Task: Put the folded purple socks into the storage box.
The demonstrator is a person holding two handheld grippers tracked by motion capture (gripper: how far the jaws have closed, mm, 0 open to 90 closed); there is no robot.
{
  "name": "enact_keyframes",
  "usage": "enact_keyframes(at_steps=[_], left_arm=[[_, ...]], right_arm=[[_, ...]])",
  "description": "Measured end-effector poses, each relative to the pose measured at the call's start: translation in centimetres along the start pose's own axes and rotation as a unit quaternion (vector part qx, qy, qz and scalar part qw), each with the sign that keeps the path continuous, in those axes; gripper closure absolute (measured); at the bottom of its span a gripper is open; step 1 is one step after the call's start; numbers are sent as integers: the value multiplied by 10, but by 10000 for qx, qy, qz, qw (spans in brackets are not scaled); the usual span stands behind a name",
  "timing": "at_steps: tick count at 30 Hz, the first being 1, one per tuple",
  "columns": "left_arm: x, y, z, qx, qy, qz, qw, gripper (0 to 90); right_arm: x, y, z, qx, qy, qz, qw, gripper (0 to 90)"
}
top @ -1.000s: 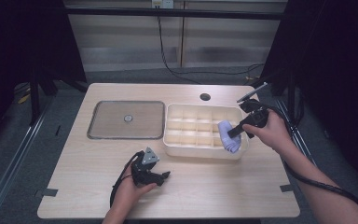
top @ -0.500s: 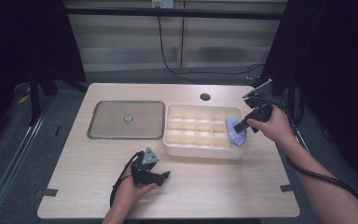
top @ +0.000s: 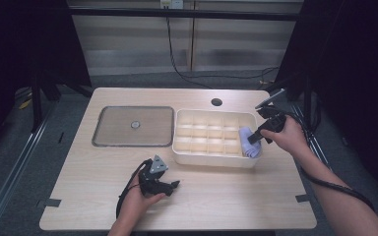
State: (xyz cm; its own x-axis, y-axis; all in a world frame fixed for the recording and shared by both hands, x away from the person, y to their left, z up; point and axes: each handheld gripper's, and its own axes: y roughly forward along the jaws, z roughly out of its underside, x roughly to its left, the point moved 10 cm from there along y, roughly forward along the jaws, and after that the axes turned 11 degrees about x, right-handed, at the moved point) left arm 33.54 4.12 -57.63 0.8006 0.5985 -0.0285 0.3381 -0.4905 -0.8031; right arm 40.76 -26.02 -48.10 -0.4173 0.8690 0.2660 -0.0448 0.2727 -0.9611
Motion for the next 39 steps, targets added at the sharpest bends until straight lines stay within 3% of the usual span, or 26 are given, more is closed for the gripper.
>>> enact_keyframes(at_steps=[9, 22, 28, 39], left_arm=[[0, 0, 0, 1, 0, 0, 10000, 221], [1, 0, 1, 47, 40, -15, 10000, 221], [1, 0, 1, 59, 36, -26, 10000, 221], [1, 0, 1, 59, 34, -25, 10000, 221]], right_arm=[[1, 7, 3, 50, -102, 29, 9999, 733], [-2, 21, 11, 248, -324, 303, 9987, 728], [-4, 25, 13, 281, -259, 180, 9991, 727], [-5, 32, 15, 372, -302, 224, 9986, 726]])
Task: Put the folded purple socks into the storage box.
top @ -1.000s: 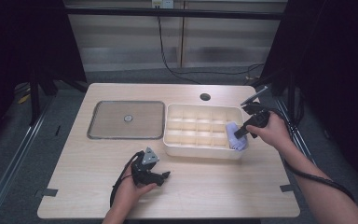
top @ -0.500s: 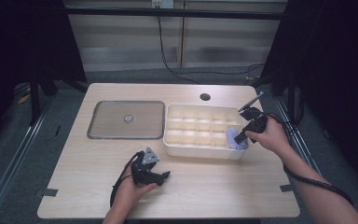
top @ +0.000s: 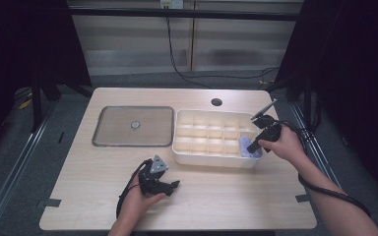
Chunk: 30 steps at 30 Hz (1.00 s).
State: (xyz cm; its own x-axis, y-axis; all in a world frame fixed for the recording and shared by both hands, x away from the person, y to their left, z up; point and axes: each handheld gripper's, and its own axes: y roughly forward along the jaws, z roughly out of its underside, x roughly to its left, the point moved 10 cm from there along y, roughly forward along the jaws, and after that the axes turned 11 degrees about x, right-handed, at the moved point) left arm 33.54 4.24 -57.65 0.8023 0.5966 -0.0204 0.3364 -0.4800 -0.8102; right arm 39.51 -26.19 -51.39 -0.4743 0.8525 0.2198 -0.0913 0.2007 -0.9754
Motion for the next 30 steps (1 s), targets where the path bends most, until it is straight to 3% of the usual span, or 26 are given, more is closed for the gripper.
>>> enact_keyframes(at_steps=[30], left_arm=[[0, 0, 0, -7, -9, -7, 10000, 222]], right_arm=[[2, 15, 2, 236, 7, 145, 9996, 731]])
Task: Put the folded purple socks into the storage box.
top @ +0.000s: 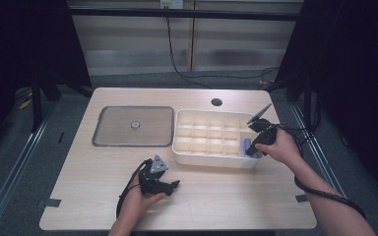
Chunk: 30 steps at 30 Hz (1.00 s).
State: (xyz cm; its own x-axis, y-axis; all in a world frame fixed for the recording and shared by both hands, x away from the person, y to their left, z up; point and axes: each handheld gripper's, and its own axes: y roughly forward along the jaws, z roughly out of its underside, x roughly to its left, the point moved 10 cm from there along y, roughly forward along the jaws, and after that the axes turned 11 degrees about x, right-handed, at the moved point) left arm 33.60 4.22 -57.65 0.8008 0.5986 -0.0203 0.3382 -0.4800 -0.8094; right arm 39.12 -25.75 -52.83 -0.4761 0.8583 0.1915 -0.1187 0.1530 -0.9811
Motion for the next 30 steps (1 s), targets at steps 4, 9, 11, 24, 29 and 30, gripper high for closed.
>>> enact_keyframes(at_steps=[4, 9, 11, 24, 29, 30], left_arm=[[0, 0, 0, -1, 0, 0, 10000, 222], [0, 0, 0, -17, -2, 3, 10000, 222], [0, 0, 0, -17, -4, 3, 10000, 222], [0, 0, 0, 8, -14, -12, 10000, 222], [0, 0, 0, 3, -12, -8, 10000, 222], [0, 0, 0, -8, -13, -1, 10000, 222]], right_arm=[[0, 0, 0, 44, 0, 57, 10000, 731], [1, 1, 0, 31, 17, 112, 9999, 731], [1, 1, 0, 63, 6, 179, 9998, 730], [3, 6, -3, 214, -9, 517, 9984, 725], [5, 17, -3, 425, -104, 858, 9954, 719], [5, 17, -3, 415, -112, 854, 9954, 719]])
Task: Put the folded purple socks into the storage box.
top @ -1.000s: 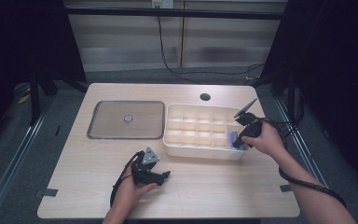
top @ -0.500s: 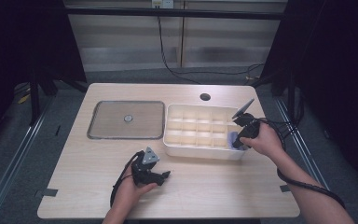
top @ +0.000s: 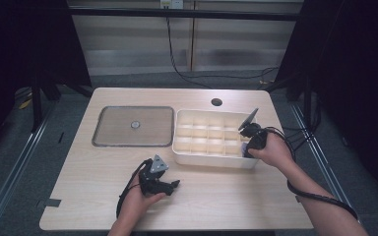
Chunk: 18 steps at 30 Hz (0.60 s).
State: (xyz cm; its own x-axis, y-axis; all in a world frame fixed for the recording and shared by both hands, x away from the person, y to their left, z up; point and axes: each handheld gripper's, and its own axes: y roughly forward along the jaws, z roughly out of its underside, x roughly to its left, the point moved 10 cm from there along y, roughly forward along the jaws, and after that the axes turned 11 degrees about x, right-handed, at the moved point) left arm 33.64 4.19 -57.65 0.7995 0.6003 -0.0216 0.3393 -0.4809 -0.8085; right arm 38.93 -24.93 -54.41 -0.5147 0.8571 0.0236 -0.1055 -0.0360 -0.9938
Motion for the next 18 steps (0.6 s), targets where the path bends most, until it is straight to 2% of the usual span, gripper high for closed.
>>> enact_keyframes(at_steps=[2, 11, 15, 18], left_arm=[[0, 0, 0, 3, -1, -2, 10000, 222], [0, 0, 0, 7, 1, -1, 10000, 222], [0, 0, 0, 21, -1, -10, 10000, 222], [0, 0, 0, 12, 8, -8, 10000, 222]], right_arm=[[0, -1, 1, -34, -29, -89, 10000, 715], [0, -6, 2, -23, -135, -130, 9998, 686], [-1, -12, 2, 4, -183, -82, 9998, 619], [-3, -19, 4, -35, -146, -218, 9996, 637]])
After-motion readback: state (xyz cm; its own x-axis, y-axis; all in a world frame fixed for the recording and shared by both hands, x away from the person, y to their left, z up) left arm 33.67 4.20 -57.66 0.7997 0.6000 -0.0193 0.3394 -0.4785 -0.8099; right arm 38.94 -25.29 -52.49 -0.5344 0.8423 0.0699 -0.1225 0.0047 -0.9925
